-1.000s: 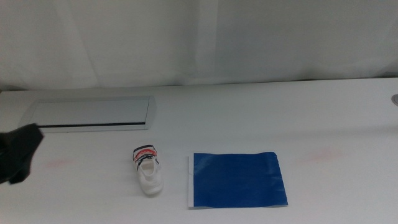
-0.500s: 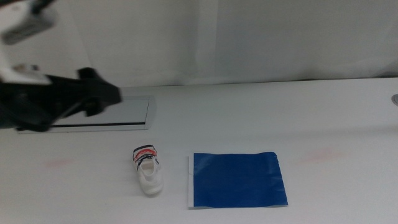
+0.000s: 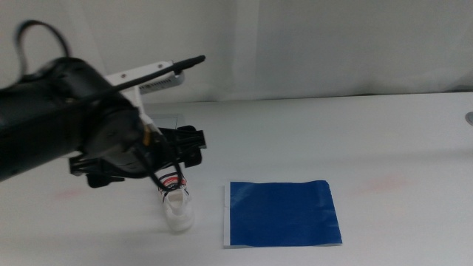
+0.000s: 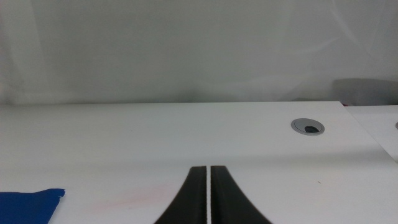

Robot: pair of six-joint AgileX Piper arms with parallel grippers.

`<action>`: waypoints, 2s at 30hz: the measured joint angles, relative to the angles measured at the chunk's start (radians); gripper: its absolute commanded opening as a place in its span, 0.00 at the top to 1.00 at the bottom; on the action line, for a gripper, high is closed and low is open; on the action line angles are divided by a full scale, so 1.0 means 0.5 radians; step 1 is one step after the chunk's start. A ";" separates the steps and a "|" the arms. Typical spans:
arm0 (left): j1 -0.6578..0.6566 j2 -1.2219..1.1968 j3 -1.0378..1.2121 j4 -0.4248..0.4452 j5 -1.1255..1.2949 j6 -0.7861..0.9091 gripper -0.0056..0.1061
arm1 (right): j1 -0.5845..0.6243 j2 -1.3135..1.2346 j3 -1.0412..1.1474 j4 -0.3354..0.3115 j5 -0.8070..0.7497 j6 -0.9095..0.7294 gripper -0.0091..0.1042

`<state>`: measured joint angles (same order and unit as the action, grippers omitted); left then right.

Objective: Use one arm to grab the shoe from the table and place it on the mat.

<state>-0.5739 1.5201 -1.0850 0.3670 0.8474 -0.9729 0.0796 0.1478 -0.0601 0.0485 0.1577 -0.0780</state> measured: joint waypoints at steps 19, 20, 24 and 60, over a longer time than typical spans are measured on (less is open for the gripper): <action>-0.036 0.634 -0.187 -0.058 -0.019 -0.391 0.15 | 0.000 0.000 0.000 0.000 0.000 0.000 0.94; -0.031 0.652 -0.187 -0.058 -0.019 -0.391 0.15 | 0.000 0.000 0.000 0.000 0.000 0.007 0.94; -0.007 0.685 -0.187 -0.058 -0.077 -0.394 0.15 | 0.000 0.000 0.000 0.000 0.000 0.007 0.94; 0.108 0.848 -0.187 -0.121 -0.185 -0.328 0.95 | 0.000 0.000 0.000 0.000 0.000 -0.002 0.94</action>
<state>-0.5197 1.9442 -1.1785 0.3065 0.7548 -1.1367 0.0796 0.1478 -0.0601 0.0485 0.1577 -0.0790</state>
